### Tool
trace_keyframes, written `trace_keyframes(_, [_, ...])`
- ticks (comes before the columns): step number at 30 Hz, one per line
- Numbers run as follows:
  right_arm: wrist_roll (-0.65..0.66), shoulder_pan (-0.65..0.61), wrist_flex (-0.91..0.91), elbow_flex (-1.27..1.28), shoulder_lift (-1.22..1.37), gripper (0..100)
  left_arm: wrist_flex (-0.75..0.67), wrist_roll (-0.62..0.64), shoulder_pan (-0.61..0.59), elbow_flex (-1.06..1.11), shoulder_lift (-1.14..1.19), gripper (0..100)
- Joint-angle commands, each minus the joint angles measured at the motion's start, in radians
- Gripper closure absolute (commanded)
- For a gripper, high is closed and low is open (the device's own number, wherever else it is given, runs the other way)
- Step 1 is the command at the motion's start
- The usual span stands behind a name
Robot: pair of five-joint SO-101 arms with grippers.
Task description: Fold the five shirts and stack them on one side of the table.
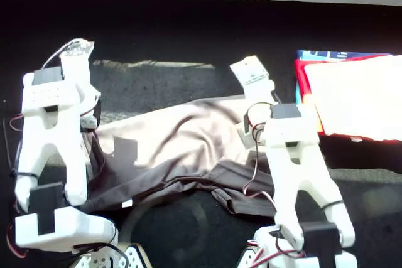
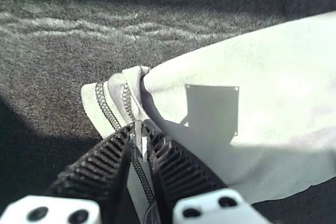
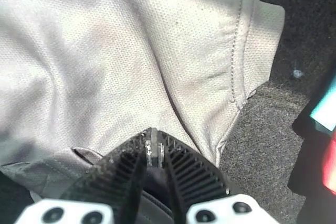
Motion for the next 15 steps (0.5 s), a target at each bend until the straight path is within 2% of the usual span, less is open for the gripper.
trace_keyframes(1, [-0.009,-0.036,-0.077,-0.044,0.062,99.1,-0.009,0.069,0.031,-0.116,0.048,99])
trace_keyframes(5, [-0.009,-0.099,-0.183,-0.044,0.124,99.1,-0.011,0.117,0.090,-0.163,0.150,99])
trace_keyframes(9, [-0.009,-0.125,-0.260,-0.044,0.182,99.1,-0.012,0.137,0.093,-0.216,0.280,99])
trace_keyframes(15, [-0.009,-0.101,-0.305,-0.045,0.335,99.1,-0.005,0.124,-0.053,-0.303,0.424,99])
